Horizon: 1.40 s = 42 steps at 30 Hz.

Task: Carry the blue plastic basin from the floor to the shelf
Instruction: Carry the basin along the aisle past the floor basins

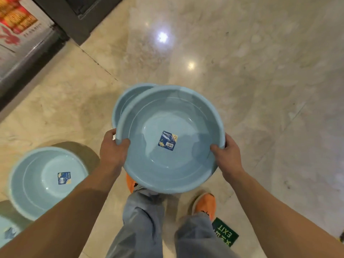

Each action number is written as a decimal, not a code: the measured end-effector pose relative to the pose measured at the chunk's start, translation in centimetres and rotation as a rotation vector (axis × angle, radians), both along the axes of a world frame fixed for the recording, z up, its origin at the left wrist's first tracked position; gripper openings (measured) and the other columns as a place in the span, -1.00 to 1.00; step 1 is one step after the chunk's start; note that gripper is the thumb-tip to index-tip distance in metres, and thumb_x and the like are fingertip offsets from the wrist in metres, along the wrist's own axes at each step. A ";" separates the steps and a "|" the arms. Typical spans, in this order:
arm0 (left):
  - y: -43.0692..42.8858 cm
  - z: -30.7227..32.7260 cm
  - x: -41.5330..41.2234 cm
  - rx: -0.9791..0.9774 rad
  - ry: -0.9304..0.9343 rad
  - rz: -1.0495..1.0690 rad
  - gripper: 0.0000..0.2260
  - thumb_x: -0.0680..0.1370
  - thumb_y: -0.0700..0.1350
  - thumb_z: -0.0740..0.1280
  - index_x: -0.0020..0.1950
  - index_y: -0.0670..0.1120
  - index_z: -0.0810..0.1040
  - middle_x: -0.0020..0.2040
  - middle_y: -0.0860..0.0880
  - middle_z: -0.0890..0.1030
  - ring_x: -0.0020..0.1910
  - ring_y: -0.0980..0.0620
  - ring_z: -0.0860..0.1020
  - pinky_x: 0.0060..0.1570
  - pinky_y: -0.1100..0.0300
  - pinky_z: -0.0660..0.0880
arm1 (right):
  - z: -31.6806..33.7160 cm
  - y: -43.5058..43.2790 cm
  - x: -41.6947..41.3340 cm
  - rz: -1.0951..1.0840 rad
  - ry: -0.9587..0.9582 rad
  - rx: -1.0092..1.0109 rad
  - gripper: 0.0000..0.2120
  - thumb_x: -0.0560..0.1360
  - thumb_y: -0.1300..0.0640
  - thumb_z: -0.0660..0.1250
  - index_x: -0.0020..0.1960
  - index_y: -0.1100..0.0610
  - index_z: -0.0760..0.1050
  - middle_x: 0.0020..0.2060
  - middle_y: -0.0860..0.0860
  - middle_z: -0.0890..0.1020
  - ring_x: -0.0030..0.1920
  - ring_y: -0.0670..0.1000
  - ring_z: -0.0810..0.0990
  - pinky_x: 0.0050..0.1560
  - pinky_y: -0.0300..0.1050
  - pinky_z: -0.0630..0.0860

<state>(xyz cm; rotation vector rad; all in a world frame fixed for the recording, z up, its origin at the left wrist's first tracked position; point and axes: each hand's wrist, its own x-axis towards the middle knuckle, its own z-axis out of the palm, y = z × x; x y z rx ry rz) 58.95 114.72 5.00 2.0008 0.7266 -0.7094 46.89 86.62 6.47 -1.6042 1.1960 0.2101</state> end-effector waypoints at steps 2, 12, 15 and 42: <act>1.0 -1.5 1.9 0.027 -0.015 -0.005 -0.55 0.54 -0.18 0.37 0.43 -0.08 0.46 0.09 -0.08 0.64 -0.08 -0.11 0.66 -0.19 0.09 0.59 | -1.4 0.6 2.2 0.016 -0.018 0.000 -0.50 0.46 0.38 0.33 0.35 0.05 0.55 0.05 -0.05 0.67 0.05 0.04 0.67 -0.11 -0.09 0.64; 3.2 -10.0 5.8 0.084 0.027 0.125 -0.53 0.50 -0.20 0.34 0.42 -0.04 0.45 0.17 -0.08 0.62 0.00 -0.11 0.65 -0.11 0.02 0.64 | -11.5 1.7 8.8 0.140 -0.029 0.030 -0.51 0.44 0.38 0.28 0.28 0.01 0.61 -0.05 -0.10 0.70 -0.04 0.00 0.67 -0.09 -0.05 0.66; 3.3 -12.3 5.7 0.107 0.035 0.161 -0.53 0.48 -0.18 0.34 0.40 -0.02 0.46 0.18 -0.08 0.62 0.06 -0.16 0.64 -0.01 -0.08 0.67 | -14.0 1.7 9.2 0.164 -0.010 0.033 -0.49 0.41 0.33 0.28 0.26 -0.06 0.62 0.01 -0.08 0.72 0.03 0.05 0.69 -0.01 0.04 0.68; 9.6 -9.2 3.4 0.003 -0.065 0.289 -0.61 0.52 -0.22 0.41 0.27 0.04 0.38 -0.04 0.05 0.60 -0.16 0.10 0.61 -0.24 0.24 0.57 | -8.3 5.4 13.7 0.354 -0.057 0.090 -0.49 0.44 0.42 0.31 0.30 0.05 0.61 -0.02 -0.09 0.70 -0.04 0.00 0.66 -0.20 -0.24 0.59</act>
